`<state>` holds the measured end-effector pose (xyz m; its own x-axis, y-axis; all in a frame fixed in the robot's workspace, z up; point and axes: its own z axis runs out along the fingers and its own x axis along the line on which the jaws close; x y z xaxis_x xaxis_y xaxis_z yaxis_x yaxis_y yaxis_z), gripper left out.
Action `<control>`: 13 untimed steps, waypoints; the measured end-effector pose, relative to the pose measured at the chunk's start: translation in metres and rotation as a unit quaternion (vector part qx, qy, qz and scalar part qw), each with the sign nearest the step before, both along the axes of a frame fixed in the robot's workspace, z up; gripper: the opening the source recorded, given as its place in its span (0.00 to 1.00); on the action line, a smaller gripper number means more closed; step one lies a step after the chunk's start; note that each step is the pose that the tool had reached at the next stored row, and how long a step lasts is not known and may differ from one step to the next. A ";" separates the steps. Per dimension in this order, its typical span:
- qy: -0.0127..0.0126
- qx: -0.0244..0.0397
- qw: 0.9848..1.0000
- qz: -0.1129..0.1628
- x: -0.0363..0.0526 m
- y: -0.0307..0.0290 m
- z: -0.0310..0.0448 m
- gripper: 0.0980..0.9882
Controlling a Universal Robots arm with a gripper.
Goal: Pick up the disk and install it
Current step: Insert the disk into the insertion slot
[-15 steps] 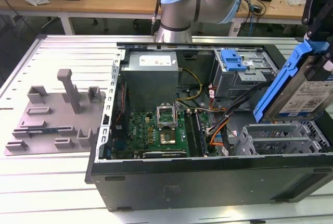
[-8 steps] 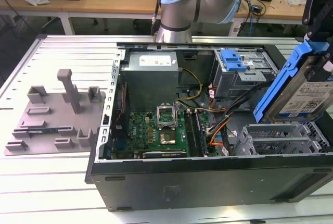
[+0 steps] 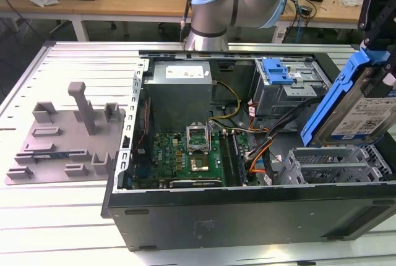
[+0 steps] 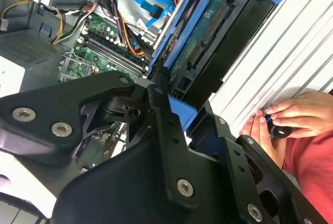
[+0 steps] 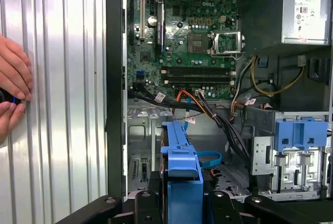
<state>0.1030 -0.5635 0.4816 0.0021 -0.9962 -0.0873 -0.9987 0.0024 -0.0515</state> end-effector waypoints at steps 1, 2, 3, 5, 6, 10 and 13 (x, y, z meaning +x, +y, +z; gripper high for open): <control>0.000 -0.001 1.000 0.000 0.0000 0.0003 -0.0001 0.30; 0.000 -0.002 1.000 -0.001 -0.0001 0.0013 -0.0002 0.30; 0.000 -0.003 1.000 -0.002 -0.0001 0.0025 -0.0005 0.30; 0.000 -0.004 1.000 -0.002 -0.0001 0.0030 -0.0014 0.30; 0.000 -0.005 1.000 -0.002 -0.0001 0.0030 -0.0016 0.30; 0.000 -0.005 1.000 -0.002 -0.0001 0.0031 -0.0030 0.30; 0.000 -0.005 1.000 -0.002 -0.0001 0.0031 -0.0043 0.30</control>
